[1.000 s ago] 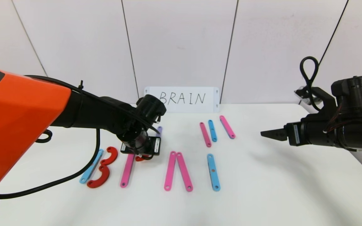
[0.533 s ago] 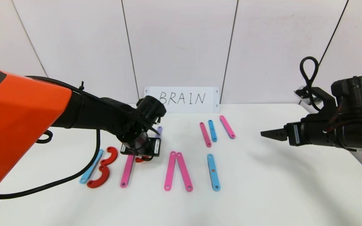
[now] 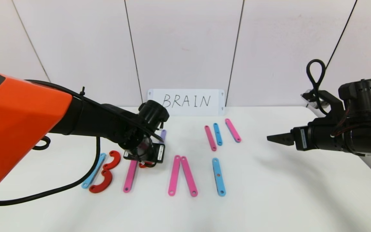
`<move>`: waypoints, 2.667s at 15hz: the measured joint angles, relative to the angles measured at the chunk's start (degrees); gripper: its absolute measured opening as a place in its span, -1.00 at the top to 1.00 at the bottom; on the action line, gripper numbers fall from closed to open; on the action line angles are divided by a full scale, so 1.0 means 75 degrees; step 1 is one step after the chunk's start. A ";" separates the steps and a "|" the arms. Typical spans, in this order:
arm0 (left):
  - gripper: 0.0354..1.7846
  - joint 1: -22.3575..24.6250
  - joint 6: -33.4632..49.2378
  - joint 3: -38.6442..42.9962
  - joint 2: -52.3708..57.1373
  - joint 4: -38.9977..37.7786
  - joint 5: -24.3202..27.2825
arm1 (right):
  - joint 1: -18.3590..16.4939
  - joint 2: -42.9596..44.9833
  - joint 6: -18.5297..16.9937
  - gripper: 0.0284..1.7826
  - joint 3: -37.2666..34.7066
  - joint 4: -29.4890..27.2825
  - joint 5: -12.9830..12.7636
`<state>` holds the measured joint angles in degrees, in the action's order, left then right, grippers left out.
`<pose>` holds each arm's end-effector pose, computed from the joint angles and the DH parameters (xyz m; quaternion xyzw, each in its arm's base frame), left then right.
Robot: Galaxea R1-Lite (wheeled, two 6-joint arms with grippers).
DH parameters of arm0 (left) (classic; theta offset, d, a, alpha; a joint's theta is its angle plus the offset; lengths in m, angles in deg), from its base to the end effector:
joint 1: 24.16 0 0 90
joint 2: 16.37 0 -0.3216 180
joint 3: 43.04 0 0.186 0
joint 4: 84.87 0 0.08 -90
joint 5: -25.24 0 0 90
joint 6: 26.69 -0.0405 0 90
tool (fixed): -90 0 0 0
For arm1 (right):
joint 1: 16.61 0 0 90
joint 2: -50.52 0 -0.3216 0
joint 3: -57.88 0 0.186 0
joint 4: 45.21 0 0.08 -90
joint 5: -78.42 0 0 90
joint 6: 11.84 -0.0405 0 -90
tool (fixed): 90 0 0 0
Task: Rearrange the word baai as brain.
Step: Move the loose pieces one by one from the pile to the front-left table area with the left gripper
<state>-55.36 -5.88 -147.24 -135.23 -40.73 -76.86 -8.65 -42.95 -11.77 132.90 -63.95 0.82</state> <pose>0.3441 -0.1985 0.1323 0.0230 0.4749 -0.0598 0.8777 0.2871 0.0489 0.1899 0.0118 0.3185 0.1677 0.9329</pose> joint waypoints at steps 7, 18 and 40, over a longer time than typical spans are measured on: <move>0.70 0.0003 -0.0133 0.0026 0.0020 -0.0044 0.0037 | 0.0003 -0.0007 0.0000 -0.95 -0.0002 0.0003 0.0000; -0.54 -0.0008 -0.0236 -0.0062 -0.0050 -0.0221 0.0065 | 0.0021 -0.0007 0.0000 -0.95 -0.0023 0.0000 -0.0003; -0.27 0.0440 -0.0567 -0.2259 -0.1546 -0.0445 -0.0005 | 0.0044 -0.0003 0.0000 -0.95 -0.0046 0.0011 0.0000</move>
<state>-52.05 -10.13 -164.19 -146.82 -44.07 -76.89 -8.32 -42.97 -11.77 132.56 -63.87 0.82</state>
